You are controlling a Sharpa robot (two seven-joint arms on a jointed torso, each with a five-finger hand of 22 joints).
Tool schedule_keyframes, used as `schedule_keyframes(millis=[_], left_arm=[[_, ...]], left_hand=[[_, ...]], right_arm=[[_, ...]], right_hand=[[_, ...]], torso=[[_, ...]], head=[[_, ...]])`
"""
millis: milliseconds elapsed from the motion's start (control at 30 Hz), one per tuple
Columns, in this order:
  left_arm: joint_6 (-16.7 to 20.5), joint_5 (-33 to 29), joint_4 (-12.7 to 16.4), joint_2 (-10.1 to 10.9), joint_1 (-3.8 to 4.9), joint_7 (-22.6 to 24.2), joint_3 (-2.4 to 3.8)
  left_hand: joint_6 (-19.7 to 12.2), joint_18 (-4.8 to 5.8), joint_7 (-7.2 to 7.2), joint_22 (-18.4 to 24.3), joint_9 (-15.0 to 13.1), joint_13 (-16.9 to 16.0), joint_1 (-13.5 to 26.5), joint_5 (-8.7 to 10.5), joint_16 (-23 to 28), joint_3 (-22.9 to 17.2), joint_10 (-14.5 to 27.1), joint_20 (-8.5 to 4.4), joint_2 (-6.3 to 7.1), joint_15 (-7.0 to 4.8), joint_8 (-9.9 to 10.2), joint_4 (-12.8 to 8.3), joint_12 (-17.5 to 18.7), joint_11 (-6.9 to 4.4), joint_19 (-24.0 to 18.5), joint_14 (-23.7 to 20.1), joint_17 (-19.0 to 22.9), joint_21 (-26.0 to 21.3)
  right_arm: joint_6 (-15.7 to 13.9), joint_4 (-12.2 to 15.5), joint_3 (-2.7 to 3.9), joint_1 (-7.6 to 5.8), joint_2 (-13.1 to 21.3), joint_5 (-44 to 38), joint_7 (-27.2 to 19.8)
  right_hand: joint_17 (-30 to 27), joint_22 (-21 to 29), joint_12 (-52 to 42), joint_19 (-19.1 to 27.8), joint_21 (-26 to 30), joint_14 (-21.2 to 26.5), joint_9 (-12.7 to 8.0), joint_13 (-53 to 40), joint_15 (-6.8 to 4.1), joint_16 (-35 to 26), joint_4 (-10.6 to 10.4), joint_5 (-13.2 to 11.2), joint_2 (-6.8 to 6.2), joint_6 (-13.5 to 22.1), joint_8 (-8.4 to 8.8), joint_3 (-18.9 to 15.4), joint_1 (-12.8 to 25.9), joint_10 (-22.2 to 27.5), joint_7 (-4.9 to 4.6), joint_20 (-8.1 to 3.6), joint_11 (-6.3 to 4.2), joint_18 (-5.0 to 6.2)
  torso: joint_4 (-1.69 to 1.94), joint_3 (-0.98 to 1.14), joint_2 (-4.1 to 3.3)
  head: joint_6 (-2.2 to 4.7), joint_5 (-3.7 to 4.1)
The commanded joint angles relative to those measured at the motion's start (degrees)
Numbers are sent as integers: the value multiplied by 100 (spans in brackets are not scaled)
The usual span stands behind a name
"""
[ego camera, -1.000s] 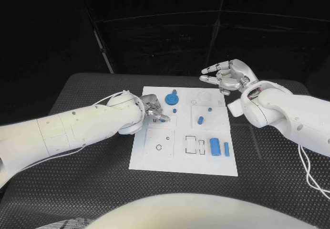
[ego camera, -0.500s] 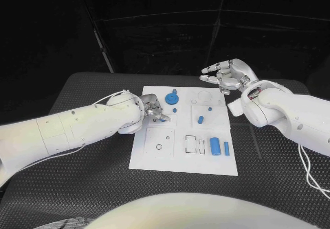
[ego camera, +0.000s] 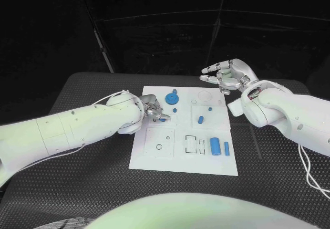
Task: Assemble the parts on the task board
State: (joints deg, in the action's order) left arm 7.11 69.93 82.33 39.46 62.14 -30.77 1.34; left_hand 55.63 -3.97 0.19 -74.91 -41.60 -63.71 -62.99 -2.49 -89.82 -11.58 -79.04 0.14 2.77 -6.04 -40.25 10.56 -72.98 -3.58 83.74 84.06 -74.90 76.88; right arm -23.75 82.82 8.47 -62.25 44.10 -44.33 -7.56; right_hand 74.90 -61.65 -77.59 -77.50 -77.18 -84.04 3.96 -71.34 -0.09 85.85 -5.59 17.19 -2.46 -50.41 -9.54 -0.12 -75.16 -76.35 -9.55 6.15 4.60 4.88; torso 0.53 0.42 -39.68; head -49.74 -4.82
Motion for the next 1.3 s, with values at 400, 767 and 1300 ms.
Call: schedule_keyframes(millis=[400,767,1300], left_arm=[[-55,6,-12,-23,-16,-42,-12],[10,7,21,-33,-16,-37,-11],[-19,7,75,-6,-16,-38,7]], left_hand=[[19,95,1,-768,1,-12,237,-23,-18,168,-32,0,1,-25,-12,148,-44,11,50,594,-1510,41],[19,94,-2,-768,-2,-19,276,-23,-18,210,-36,-1,0,-27,-20,182,-49,8,50,594,-1510,37],[32,100,-13,-787,-10,-47,337,-23,-18,272,-52,-5,-19,-33,-44,245,-71,-1,64,594,-1510,61]], right_arm=[[16,-2,3,-9,-16,-6,-54],[23,-7,3,-8,-21,-6,-55],[27,-8,3,-7,-18,-6,-55]], right_hand=[[478,15,-3,46,38,-374,-3,13,16,-39,-3,-4,-11,29,-35,-46,57,24,-1,-7,-1,52],[478,24,-4,50,42,-374,-4,14,16,-39,-10,-10,-8,31,-36,-53,66,25,-2,-7,0,54],[480,18,-5,47,40,-374,-4,12,17,-39,-15,-13,-6,33,-37,-58,73,24,-2,-7,0,52]], torso=[[2,0,3],[-1,1,6],[0,6,7]], head=[[-1,10],[7,9],[25,2]])
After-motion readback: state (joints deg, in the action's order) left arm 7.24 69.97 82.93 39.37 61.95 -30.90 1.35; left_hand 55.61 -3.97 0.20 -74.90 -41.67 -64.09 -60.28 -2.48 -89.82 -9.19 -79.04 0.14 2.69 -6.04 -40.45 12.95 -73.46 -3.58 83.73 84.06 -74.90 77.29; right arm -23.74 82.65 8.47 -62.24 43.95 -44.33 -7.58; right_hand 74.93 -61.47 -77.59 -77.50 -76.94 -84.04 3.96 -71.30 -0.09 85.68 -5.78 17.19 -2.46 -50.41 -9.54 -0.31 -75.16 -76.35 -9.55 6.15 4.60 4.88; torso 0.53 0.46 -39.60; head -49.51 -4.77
